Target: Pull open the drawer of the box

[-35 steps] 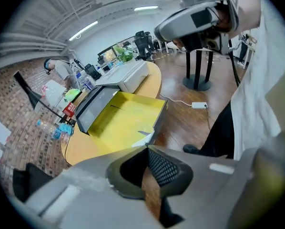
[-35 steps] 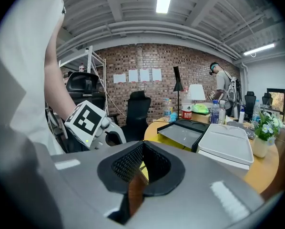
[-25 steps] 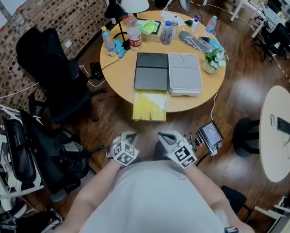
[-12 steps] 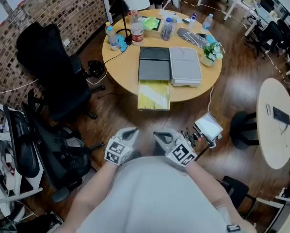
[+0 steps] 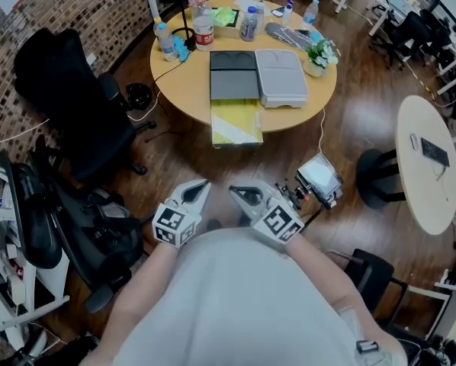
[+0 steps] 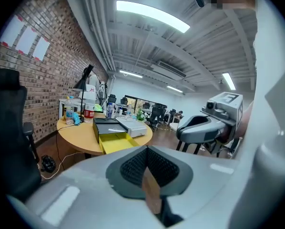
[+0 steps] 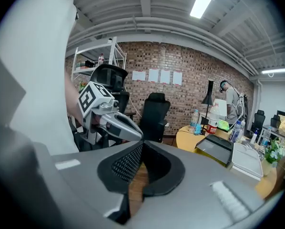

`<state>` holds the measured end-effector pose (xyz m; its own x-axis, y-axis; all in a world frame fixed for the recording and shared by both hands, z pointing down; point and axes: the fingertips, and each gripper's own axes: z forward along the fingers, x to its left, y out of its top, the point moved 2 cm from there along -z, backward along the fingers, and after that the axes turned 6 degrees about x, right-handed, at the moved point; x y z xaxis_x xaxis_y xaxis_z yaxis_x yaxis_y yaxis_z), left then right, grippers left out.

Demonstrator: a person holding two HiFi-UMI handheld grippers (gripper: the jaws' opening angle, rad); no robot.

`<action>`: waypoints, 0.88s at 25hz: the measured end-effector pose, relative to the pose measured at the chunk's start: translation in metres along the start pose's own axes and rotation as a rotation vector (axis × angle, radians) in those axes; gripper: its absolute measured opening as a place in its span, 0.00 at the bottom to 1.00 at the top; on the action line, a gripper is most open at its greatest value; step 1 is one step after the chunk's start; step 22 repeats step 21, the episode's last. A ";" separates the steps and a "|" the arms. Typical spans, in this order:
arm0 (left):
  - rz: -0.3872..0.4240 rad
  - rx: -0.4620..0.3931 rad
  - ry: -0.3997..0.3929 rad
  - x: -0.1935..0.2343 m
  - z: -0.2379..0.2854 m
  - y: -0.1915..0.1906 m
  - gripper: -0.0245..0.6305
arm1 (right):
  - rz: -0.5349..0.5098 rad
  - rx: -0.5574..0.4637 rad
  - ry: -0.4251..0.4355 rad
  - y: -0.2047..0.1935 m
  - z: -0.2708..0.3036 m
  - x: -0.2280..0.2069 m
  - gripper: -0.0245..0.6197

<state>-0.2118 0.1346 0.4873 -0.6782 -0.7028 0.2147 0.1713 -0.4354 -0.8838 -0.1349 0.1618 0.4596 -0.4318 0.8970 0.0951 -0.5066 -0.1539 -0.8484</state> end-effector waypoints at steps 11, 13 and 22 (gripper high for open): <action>0.019 0.023 -0.014 -0.018 -0.026 -0.025 0.05 | 0.014 0.013 -0.025 0.002 -0.004 0.030 0.04; 0.019 0.027 -0.013 -0.019 -0.028 -0.024 0.05 | 0.008 0.026 -0.029 0.003 -0.007 0.032 0.04; 0.026 0.036 -0.034 -0.024 -0.025 -0.037 0.05 | 0.016 0.036 -0.044 -0.009 -0.004 0.038 0.04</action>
